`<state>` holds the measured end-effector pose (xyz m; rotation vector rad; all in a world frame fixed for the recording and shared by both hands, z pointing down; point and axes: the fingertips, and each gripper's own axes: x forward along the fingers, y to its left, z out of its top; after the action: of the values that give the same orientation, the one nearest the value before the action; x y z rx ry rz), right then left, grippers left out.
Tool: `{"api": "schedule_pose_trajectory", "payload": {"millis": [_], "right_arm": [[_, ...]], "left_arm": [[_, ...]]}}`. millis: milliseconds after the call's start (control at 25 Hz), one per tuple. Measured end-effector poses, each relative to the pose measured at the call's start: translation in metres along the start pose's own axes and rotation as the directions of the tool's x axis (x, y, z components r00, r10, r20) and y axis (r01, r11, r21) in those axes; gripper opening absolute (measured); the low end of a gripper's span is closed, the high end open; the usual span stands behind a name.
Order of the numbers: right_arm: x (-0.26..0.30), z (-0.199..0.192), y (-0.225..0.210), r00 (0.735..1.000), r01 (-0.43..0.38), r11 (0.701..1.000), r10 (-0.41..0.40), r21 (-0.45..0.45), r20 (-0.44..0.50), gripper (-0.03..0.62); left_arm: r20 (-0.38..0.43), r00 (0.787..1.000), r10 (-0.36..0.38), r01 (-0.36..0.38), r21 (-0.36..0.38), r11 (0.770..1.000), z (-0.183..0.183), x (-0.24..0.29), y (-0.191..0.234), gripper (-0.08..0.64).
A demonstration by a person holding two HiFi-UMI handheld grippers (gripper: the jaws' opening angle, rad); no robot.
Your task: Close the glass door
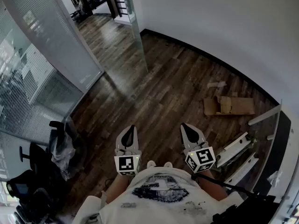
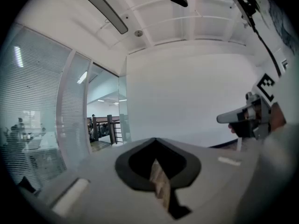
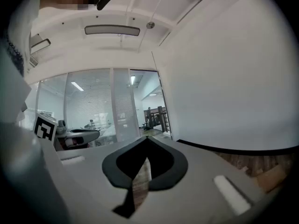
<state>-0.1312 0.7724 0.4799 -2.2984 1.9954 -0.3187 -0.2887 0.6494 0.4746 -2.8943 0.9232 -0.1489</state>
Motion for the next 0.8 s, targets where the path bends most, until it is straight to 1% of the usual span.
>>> {"api": "schedule_pose_trajectory", "payload": {"millis": [120,440,640,800], "right_arm": [[-0.007,-0.002,-0.005,1.000,0.008,1.000,-0.008,0.006,0.000,0.003],[-0.012,0.000,-0.017,1.000,-0.004,1.000,0.004,-0.009,0.021,0.003],[-0.009,0.000,-0.019,0.999,0.002,1.000,-0.003,0.016,0.042,0.005],[0.004,-0.002,-0.023,0.999,0.003,1.000,-0.004,0.018,0.037,0.005]], "left_arm": [[0.002,1.000,0.002,-0.002,0.002,1.000,-0.002,0.000,-0.006,0.002],[-0.008,1.000,0.020,-0.020,0.020,1.000,-0.003,0.004,-0.016,0.002],[-0.022,1.000,0.012,-0.012,0.028,1.000,-0.008,0.003,-0.019,0.002],[-0.027,1.000,0.004,-0.003,0.026,1.000,-0.014,0.016,-0.015,0.002]]}}
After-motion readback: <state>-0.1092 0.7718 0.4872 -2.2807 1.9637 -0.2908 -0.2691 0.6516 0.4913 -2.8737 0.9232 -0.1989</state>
